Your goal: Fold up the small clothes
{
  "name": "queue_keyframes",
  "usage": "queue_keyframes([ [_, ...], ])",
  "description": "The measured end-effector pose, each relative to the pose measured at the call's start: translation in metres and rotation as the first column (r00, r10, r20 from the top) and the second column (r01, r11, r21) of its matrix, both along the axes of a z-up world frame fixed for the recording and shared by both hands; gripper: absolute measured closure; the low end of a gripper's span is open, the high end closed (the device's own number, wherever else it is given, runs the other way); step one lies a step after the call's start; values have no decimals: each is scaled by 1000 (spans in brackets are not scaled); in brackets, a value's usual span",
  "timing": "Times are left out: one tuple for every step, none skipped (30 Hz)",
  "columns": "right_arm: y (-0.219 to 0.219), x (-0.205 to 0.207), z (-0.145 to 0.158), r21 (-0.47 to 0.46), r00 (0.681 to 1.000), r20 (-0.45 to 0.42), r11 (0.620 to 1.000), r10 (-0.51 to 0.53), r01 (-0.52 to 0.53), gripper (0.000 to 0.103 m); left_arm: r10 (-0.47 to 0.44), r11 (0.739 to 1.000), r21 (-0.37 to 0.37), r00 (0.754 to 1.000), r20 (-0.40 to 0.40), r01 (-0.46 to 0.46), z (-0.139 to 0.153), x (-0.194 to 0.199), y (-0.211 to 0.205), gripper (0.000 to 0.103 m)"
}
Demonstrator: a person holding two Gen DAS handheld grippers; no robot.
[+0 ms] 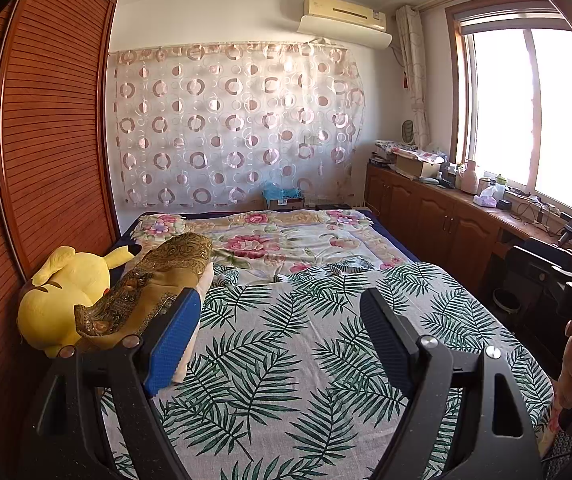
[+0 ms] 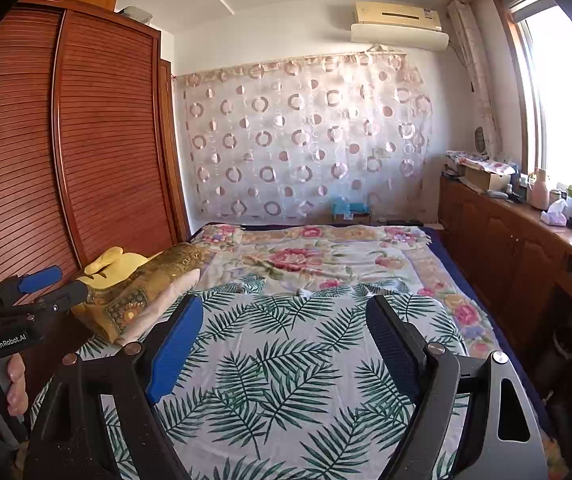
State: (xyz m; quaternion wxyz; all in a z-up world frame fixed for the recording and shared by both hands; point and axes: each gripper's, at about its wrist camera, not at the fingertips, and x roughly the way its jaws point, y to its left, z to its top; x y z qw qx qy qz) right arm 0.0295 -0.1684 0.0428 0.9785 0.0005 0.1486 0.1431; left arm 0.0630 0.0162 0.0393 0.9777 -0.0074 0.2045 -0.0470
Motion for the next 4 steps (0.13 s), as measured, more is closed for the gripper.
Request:
queue_keyframes([
  [0, 0, 0, 1, 1000, 0, 1000, 0, 0, 18, 0, 1000, 0, 1000, 0, 0, 0, 0, 0, 20],
  [-1, 0, 0, 1, 1000, -1, 1000, 1, -1, 18, 0, 1000, -1, 1000, 0, 0, 0, 0, 0, 20],
  [-1, 0, 0, 1, 1000, -1, 1000, 2, -2, 18, 0, 1000, -1, 1000, 0, 0, 0, 0, 0, 20],
  [-1, 0, 0, 0, 1000, 1, 1000, 1, -1, 18, 0, 1000, 0, 1000, -1, 0, 0, 0, 0, 20],
])
